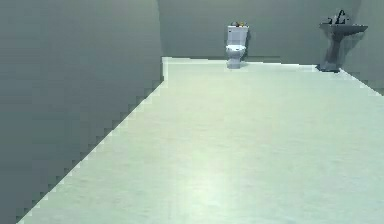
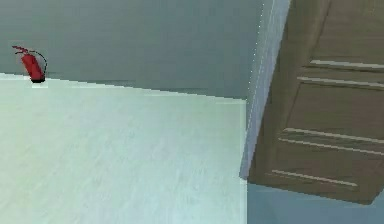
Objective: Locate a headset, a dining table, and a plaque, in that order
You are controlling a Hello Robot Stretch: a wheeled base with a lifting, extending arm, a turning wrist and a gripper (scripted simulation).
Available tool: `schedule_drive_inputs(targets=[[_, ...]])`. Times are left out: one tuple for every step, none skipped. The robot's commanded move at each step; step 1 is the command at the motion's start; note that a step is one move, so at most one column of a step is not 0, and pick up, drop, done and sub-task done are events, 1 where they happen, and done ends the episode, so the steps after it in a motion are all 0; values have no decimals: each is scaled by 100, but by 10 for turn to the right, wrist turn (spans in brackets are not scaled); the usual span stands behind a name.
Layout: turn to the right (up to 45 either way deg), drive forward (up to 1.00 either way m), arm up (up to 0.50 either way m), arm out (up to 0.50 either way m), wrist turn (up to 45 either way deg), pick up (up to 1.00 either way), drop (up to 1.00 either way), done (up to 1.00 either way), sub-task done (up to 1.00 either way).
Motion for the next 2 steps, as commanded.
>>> schedule_drive_inputs(targets=[[0,100,0,0,0,0,0,0,0],[0,100,0,0,0,0,0,0,0]])
